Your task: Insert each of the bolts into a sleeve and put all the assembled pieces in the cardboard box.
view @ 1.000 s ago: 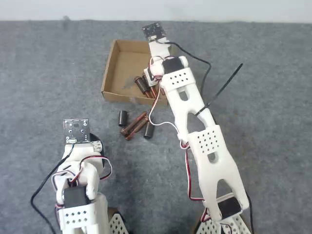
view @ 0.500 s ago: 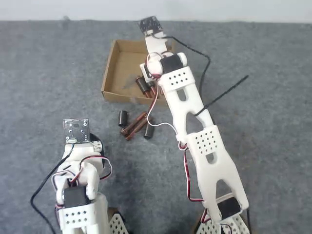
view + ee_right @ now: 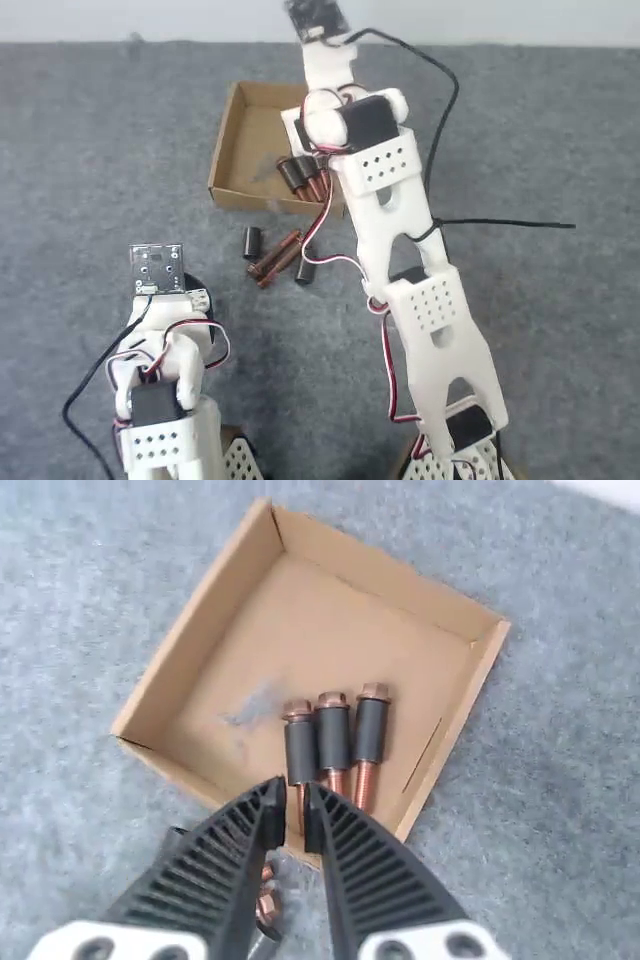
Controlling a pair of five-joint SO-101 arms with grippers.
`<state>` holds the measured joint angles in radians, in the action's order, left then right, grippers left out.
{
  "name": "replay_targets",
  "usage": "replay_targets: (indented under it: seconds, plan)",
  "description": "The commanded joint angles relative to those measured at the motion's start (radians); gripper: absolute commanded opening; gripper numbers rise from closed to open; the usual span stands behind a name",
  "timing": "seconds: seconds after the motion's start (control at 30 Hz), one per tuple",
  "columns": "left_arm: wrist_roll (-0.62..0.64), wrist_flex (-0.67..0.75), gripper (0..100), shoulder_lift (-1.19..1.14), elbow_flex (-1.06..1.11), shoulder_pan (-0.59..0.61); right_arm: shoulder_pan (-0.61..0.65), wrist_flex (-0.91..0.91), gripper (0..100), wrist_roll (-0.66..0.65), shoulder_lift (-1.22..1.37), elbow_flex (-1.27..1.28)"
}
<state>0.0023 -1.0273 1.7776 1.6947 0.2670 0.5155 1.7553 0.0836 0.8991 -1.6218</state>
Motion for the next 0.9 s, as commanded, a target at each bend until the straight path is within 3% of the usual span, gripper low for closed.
replay_targets:
  seconds: [0.0, 0.5, 0.87]
  plan:
    - [-0.008, 0.002, 2, 0.017, -0.008, 0.002, 0.001, 0.047, 0.6, 0.015, -0.151, 0.063]
    - [-0.008, 0.002, 2, 0.017, -0.008, 0.002, 0.076, 0.041, 0.6, 0.028, -0.679, 0.931]
    - [-0.009, 0.002, 2, 0.017, -0.008, 0.002, 0.197, -0.031, 0.6, 0.195, -0.786, 1.393]
